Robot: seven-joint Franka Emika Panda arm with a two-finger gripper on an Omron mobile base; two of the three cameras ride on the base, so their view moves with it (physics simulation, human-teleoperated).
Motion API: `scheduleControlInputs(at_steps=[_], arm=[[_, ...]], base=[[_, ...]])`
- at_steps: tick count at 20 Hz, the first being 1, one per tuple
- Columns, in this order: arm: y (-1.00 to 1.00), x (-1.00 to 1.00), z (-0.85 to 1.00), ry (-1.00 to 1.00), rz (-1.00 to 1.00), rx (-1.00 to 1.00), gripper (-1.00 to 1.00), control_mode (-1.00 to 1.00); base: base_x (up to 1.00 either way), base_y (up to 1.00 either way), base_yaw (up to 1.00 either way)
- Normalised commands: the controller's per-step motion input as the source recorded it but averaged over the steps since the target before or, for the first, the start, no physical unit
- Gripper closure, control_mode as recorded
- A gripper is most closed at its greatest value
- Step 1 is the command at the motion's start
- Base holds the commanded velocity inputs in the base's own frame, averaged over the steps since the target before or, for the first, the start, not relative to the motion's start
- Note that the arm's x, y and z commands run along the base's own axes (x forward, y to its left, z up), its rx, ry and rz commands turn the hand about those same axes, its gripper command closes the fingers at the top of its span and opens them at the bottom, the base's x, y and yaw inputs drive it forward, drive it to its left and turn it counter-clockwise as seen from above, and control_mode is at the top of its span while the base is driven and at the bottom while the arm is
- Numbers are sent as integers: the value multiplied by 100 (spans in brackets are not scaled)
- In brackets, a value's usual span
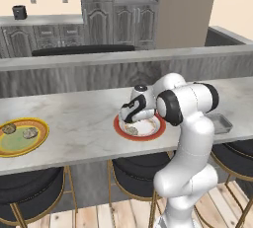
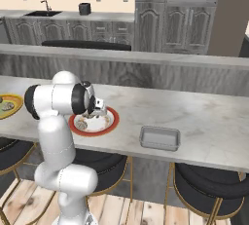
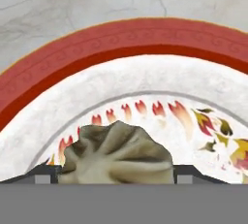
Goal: Place two dumplings into each of the tupperware containers and then place the containers in the fridge.
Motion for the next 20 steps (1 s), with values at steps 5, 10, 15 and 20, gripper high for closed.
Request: scheduleControlInputs(at_steps=[5,10,15,20], arm=[[-6,-17,46,-37,-4,28,100,-100],[-91,-62,100,-3,-16,18,100,-100],[-100,-2,100,47,-42,0,100,-100],[-87,0,100,45,-42,0,100,-100]], base=[[0,0,0],[0,0,0],[0,0,0],[0,0,0]])
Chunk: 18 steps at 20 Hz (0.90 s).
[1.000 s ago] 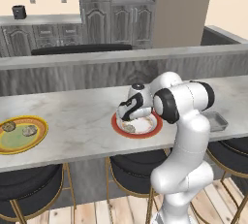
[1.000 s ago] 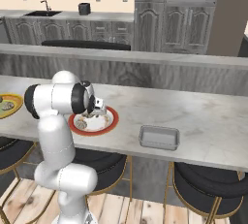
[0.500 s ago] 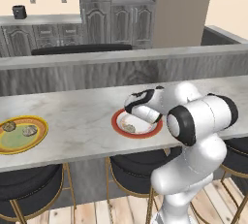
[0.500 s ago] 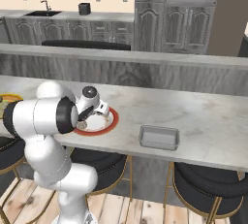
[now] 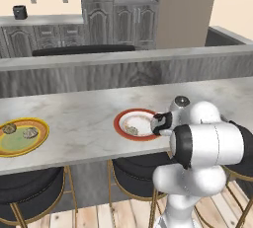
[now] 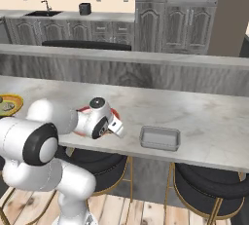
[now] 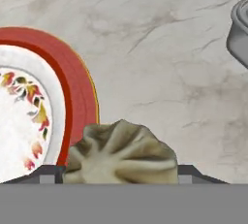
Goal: Place two dumplings into each of the tupperware containers and then place the containers in the fridge.
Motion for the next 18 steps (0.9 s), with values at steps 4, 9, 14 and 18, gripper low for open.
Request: scheduleControlInputs(at_steps=[4,9,14,18], arm=[[-71,7,100,32,-34,0,100,-100],[-100,31,83,34,-24,6,100,-100],[-100,36,-13,15,-9,15,100,-100],[-93,21,-72,0,0,16,100,-100]], base=[[0,0,0],[0,0,0],[0,0,0],[0,0,0]])
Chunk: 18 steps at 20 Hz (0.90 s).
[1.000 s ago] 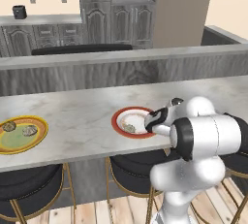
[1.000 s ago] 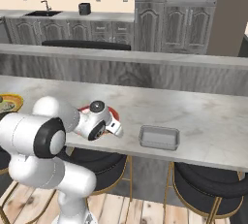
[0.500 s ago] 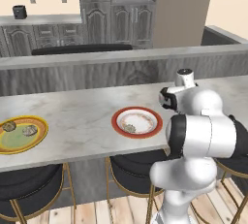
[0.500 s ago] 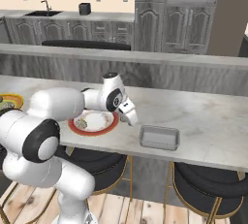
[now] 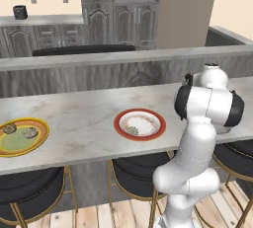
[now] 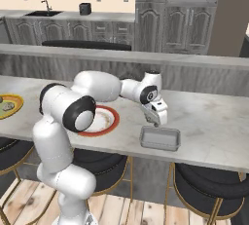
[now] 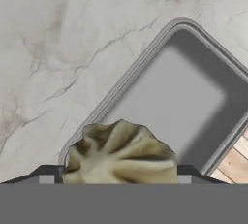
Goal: Place two dumplings into each of the tupperware containers and then place the containers in the fridge.
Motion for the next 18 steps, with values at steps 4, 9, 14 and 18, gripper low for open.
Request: scheduleControlInputs(at_steps=[4,9,14,18], arm=[[-80,5,-81,0,0,9,100,-100],[-24,26,-58,0,1,1,100,-100],[4,-39,-8,-12,0,0,100,-100],[49,-36,0,-16,-3,-4,100,-100]], base=[[0,0,0],[0,0,0],[0,0,0],[0,0,0]])
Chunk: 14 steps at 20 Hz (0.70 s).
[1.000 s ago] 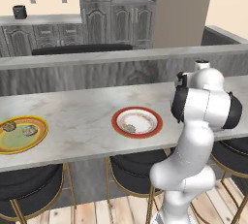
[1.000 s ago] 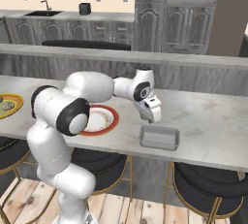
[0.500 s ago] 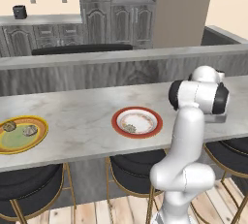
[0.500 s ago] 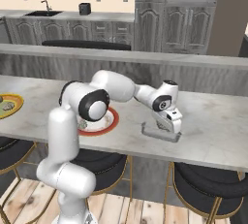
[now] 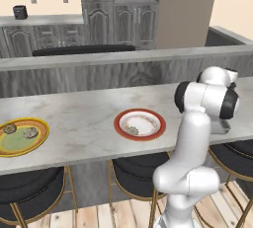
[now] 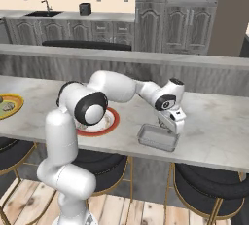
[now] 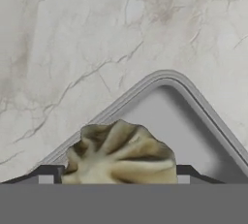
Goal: Place two dumplings into each of the tupperware containers and then place the containers in the fridge.
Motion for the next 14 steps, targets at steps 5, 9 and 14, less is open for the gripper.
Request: scheduleControlInputs(at_steps=[5,9,14], arm=[[58,1,-31,-4,-12,-9,100,-100],[-29,6,-48,0,-12,-2,100,-100],[-23,6,11,-8,-8,0,-100,-100]], base=[[0,0,0],[0,0,0],[0,0,0]])
